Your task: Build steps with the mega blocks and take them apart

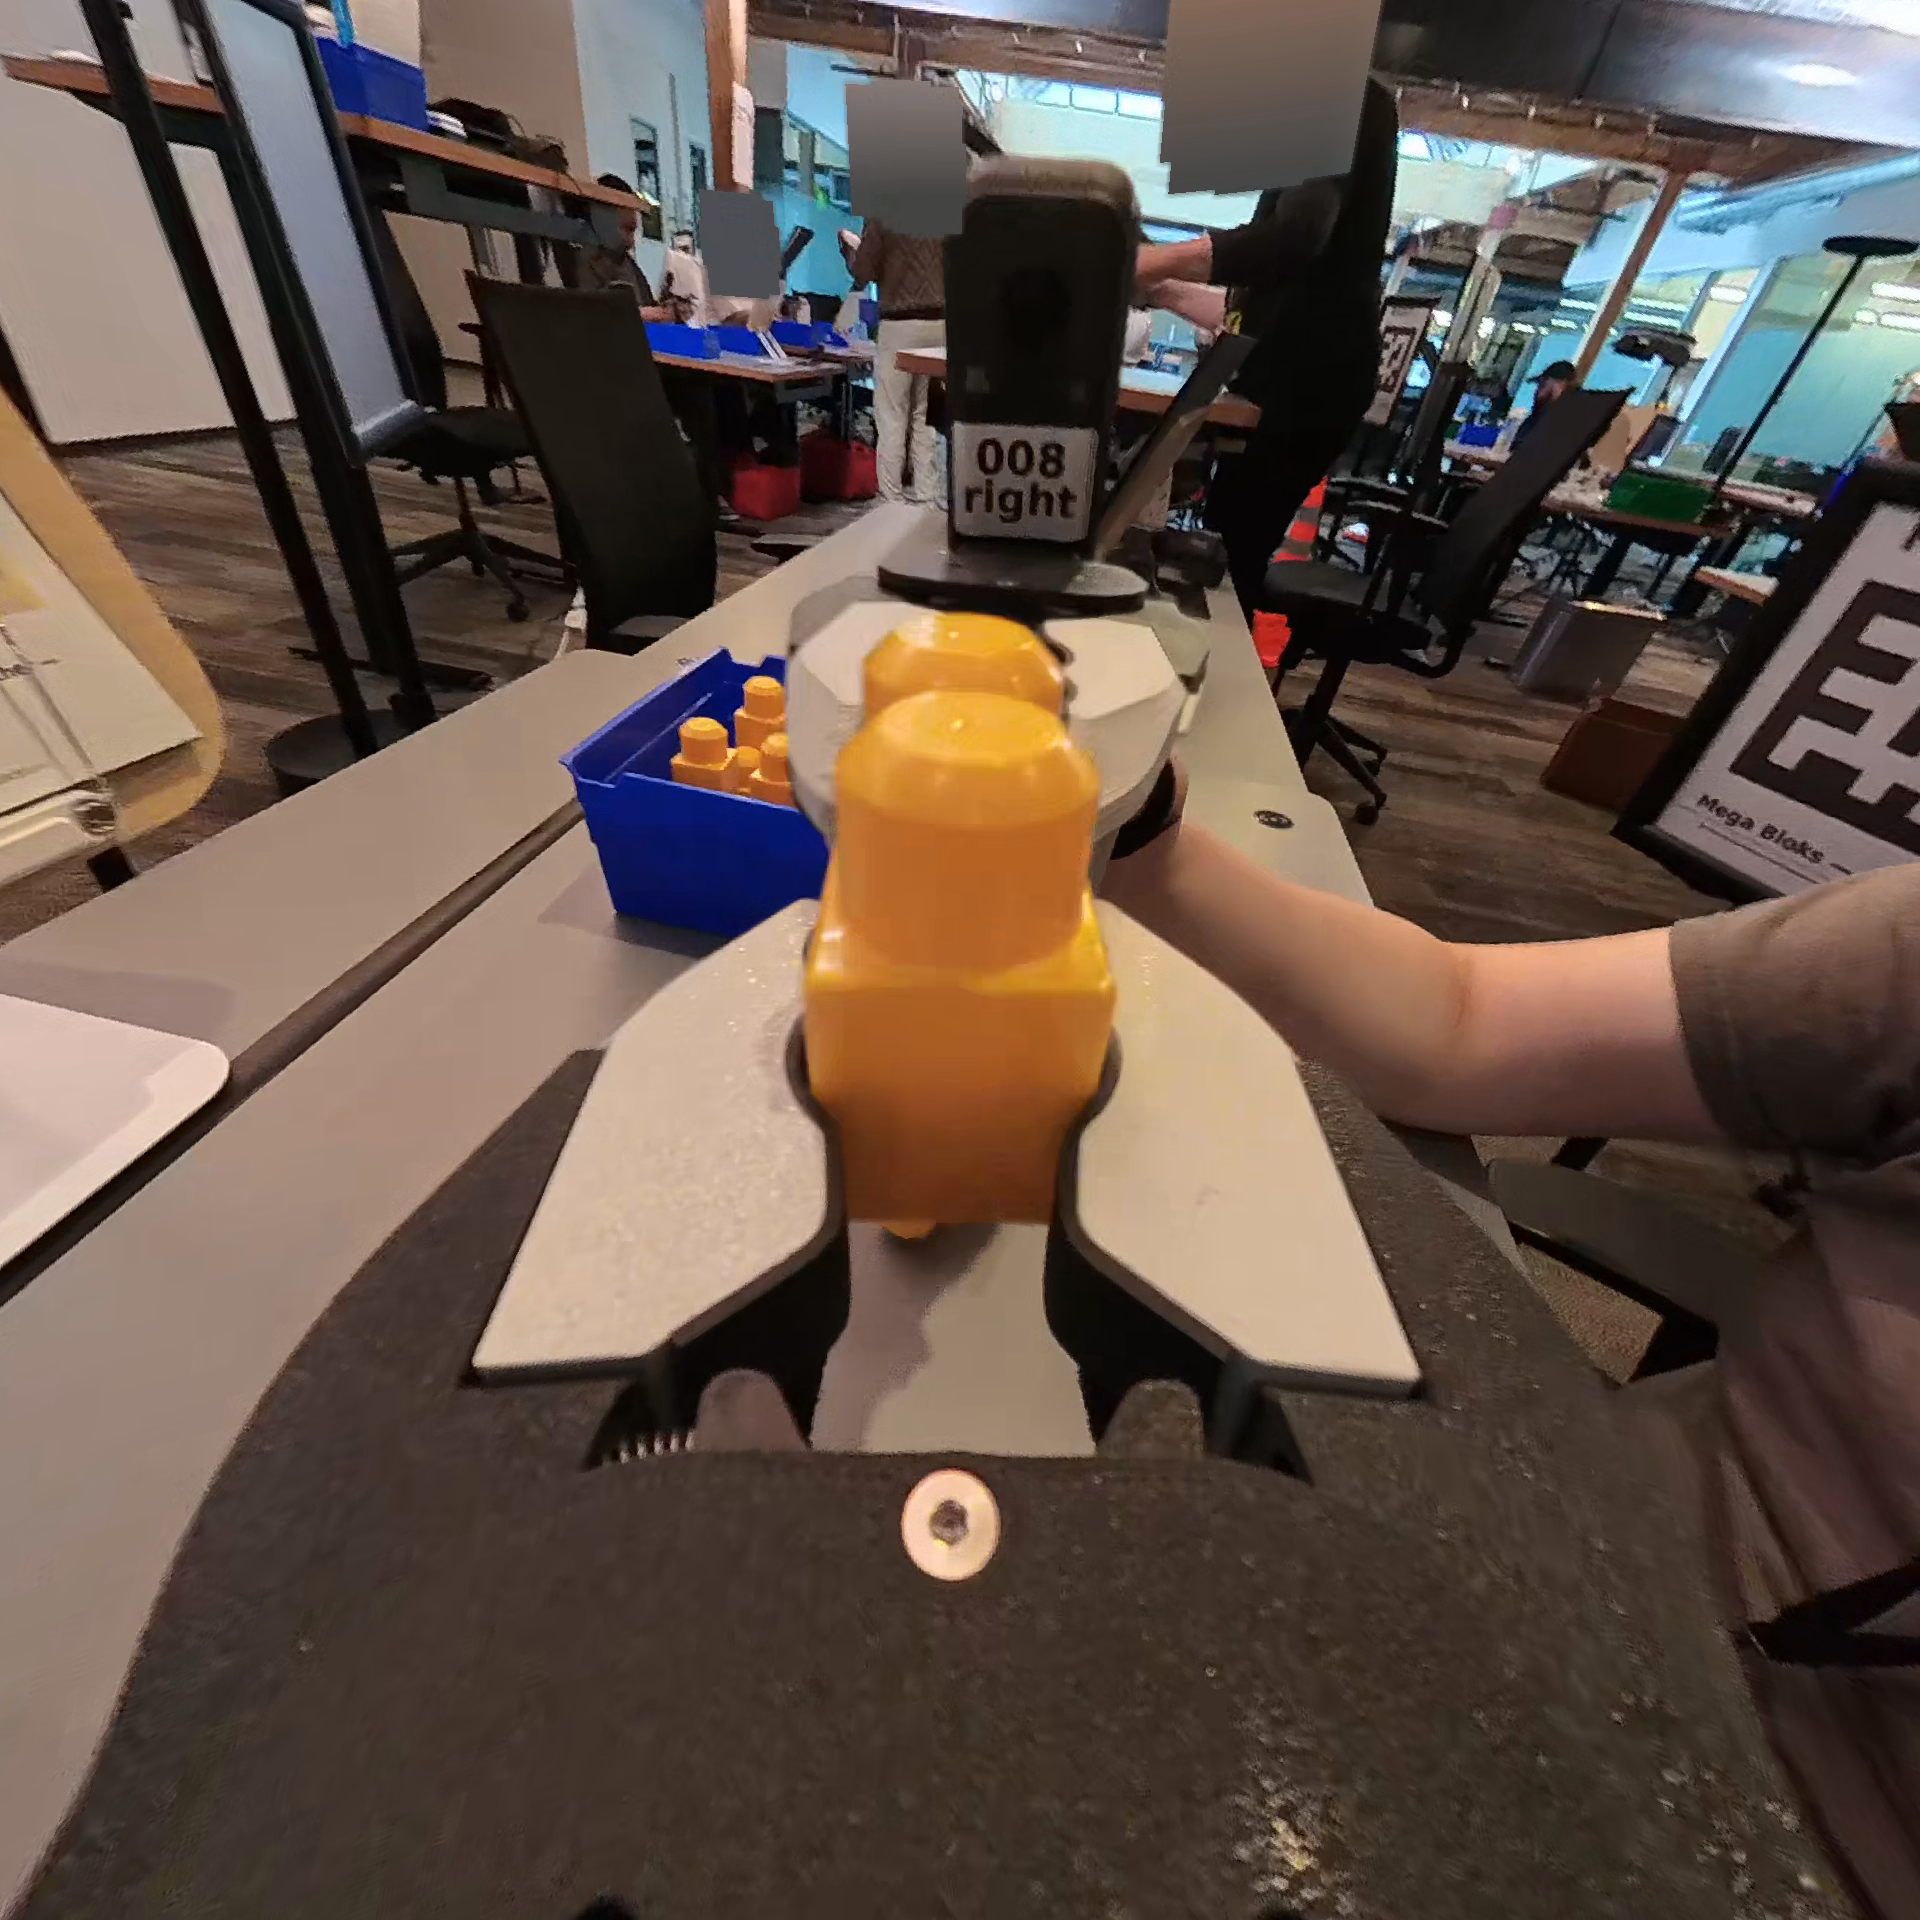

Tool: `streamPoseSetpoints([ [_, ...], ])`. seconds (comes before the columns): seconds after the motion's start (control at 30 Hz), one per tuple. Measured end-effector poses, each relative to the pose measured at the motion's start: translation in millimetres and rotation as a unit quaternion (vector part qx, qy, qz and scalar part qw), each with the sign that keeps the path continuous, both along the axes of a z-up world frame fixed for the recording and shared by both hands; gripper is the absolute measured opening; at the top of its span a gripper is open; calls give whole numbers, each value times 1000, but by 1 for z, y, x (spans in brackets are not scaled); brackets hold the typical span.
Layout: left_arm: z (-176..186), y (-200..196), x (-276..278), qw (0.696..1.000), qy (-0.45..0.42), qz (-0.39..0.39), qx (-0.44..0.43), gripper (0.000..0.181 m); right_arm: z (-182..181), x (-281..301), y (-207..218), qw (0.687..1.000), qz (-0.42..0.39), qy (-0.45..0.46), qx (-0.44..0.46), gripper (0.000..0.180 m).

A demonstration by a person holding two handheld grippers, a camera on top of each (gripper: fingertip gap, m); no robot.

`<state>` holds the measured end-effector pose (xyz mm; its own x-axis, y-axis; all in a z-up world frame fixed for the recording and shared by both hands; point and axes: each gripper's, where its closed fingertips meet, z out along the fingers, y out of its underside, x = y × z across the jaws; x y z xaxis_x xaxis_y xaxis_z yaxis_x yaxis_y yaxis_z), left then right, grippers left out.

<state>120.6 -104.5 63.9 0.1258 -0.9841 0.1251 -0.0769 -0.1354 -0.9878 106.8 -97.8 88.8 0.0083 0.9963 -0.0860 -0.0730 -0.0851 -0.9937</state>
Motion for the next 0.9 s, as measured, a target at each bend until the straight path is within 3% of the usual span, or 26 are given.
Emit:
streamPoseSetpoints([
  [0.63, 2, 4, -4, 1000, -8, 6, -13, 41, 3, -2, -1, 998, 28, 40, -32, 37],
  [0.9, 14, 8, -13, 993, -84, -22, -82, 42, 5, 12, 10, 999, -32, 10, 15, 40],
])
